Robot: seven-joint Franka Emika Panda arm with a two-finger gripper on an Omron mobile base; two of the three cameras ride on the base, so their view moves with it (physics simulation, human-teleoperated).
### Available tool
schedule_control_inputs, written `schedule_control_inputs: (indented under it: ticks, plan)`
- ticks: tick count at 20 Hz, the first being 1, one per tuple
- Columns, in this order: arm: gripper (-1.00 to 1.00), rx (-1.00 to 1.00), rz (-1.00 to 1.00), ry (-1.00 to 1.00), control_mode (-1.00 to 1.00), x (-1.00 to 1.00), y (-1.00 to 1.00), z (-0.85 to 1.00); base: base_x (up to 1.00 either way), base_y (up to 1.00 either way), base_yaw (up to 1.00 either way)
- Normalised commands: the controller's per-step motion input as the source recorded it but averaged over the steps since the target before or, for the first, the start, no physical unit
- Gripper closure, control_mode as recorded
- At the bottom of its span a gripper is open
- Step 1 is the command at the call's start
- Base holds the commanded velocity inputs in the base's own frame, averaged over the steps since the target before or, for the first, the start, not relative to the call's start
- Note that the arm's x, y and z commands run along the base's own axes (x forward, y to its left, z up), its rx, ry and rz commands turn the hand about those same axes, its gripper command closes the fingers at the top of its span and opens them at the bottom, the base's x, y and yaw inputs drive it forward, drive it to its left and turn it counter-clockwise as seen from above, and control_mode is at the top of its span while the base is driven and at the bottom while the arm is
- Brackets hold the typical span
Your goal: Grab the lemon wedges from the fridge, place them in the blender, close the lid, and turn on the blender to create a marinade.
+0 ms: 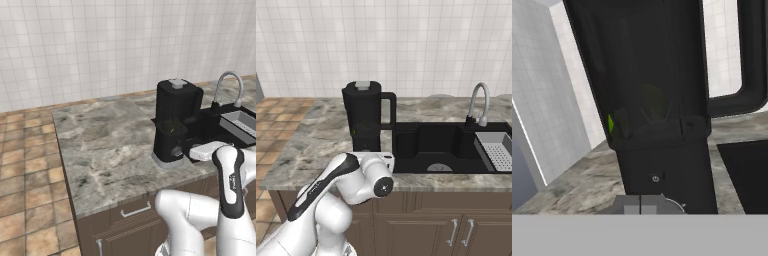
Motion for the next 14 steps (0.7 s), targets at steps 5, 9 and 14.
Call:
schedule_control_inputs:
  ticks: [5, 9, 14]
  plan:
    - [1.0, -0.01, -0.12, -0.03, -1.0, 0.27, 0.4, -0.39, 0.0, 0.0, 0.0]
    - [1.0, -0.01, -0.12, -0.01, -1.0, 0.22, 0.44, -0.42, 0.0, 0.0, 0.0]
    - [1.0, 0.0, -0.1, 0.0, -1.0, 0.07, 0.41, -0.44, 0.0, 0.0, 0.0]
